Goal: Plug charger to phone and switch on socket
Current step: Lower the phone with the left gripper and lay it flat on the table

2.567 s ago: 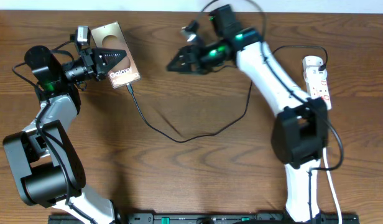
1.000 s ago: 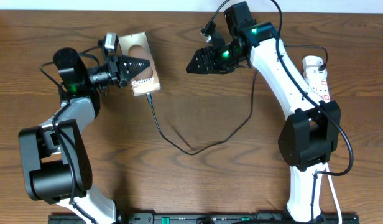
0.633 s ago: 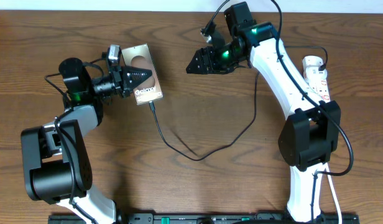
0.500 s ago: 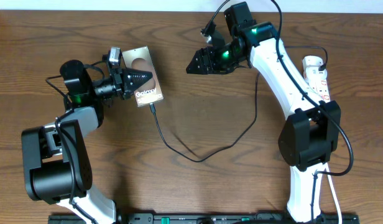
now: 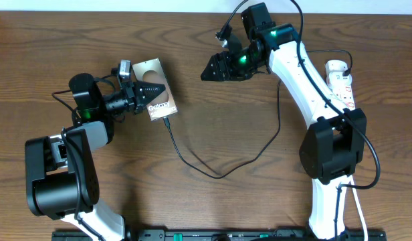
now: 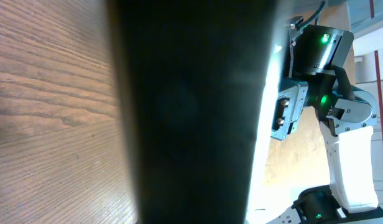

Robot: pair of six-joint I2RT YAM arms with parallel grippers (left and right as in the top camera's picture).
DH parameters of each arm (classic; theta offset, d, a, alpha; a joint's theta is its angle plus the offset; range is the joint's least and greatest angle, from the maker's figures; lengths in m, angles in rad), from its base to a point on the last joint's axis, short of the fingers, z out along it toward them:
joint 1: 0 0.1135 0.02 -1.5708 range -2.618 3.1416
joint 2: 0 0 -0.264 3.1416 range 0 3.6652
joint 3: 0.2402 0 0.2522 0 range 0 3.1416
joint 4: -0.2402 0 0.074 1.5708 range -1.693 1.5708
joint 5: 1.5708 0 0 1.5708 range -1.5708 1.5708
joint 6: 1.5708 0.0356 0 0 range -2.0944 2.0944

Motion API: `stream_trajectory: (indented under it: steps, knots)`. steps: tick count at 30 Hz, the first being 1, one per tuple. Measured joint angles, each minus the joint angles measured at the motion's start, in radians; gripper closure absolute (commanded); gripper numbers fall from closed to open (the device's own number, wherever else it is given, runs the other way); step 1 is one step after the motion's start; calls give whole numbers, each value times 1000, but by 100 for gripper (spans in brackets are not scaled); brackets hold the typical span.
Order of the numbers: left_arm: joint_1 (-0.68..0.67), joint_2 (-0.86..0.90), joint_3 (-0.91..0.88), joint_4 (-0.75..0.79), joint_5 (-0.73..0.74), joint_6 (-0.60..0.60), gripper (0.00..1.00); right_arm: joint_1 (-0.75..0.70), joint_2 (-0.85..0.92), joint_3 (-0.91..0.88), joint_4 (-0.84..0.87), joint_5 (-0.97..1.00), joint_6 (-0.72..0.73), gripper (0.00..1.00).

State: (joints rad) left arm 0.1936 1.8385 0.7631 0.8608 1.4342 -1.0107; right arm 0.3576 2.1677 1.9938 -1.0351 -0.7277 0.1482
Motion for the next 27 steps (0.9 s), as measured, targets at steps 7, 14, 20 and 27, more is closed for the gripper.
stream_trajectory:
  steps: [7,14,20,27]
  knots:
    - [0,0,-8,-182,-51,97,93,0,0,0,0,0,0,35]
    - [0,0,-19,-488,-206,316,93,0,0,0,0,10,0,34]
    - [-5,0,-19,-541,-274,436,93,0,0,0,0,34,0,34]
    - [-117,16,-19,-540,-296,470,93,0,0,0,2,48,0,35]
